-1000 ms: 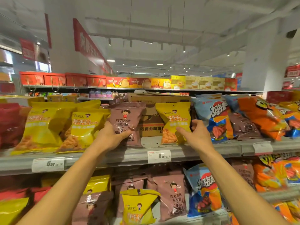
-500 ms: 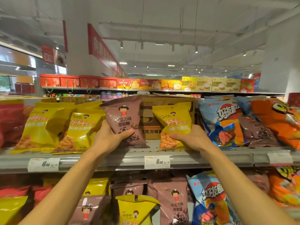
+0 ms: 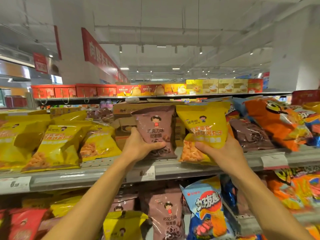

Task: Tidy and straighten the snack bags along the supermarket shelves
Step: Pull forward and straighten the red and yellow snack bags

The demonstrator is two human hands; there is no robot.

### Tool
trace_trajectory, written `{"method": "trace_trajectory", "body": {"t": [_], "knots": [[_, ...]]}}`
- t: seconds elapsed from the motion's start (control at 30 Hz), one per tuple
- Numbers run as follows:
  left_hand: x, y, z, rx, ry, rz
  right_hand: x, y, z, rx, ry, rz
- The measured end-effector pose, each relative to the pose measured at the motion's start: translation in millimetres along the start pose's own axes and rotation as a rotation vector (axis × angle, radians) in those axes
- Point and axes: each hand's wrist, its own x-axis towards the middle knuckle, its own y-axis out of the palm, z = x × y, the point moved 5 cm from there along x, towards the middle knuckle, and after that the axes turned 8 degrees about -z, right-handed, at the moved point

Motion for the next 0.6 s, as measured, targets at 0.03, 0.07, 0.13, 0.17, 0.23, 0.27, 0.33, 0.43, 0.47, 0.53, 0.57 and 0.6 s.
{"method": "trace_trajectory", "body": {"t": [0.03,0.07,0.13,0.17,0.23,0.27,0.33,0.43,0.47,0.53,0.57,0.6], "knots": [[2,10,-5,0.018,0.009,0.010,-1,-5,-4,0.029,0.024,0.001],[3,19,-10,0.027,0.023,0.024,-1,-9,-9,0.050,0.052,0.007],[5,33,-16,0.028,0.035,0.063,-4,-15,-15,0.083,0.096,0.011],[5,38,-18,0.016,0.028,0.082,-6,-18,-17,0.101,0.109,0.015],[6,46,-16,-0.002,0.008,0.091,-9,-19,-22,0.122,0.122,0.027],[6,48,-15,-0.001,-0.003,0.088,-11,-19,-22,0.123,0.125,0.031],[5,48,-15,0.000,-0.032,0.113,-14,-17,-19,0.121,0.121,0.033],[1,34,-17,-0.062,-0.093,0.173,-17,-8,-8,0.146,0.077,0.040],[0,24,-16,-0.057,-0.092,0.137,-19,-2,-1,0.156,0.056,0.047],[-9,-7,-10,0.059,-0.013,-0.036,-22,14,16,0.162,0.021,0.057],[-17,-26,-5,0.131,0.054,-0.134,-23,25,25,0.160,0.004,0.063],[-26,-45,1,0.205,0.126,-0.220,-23,38,35,0.162,-0.012,0.070]]}}
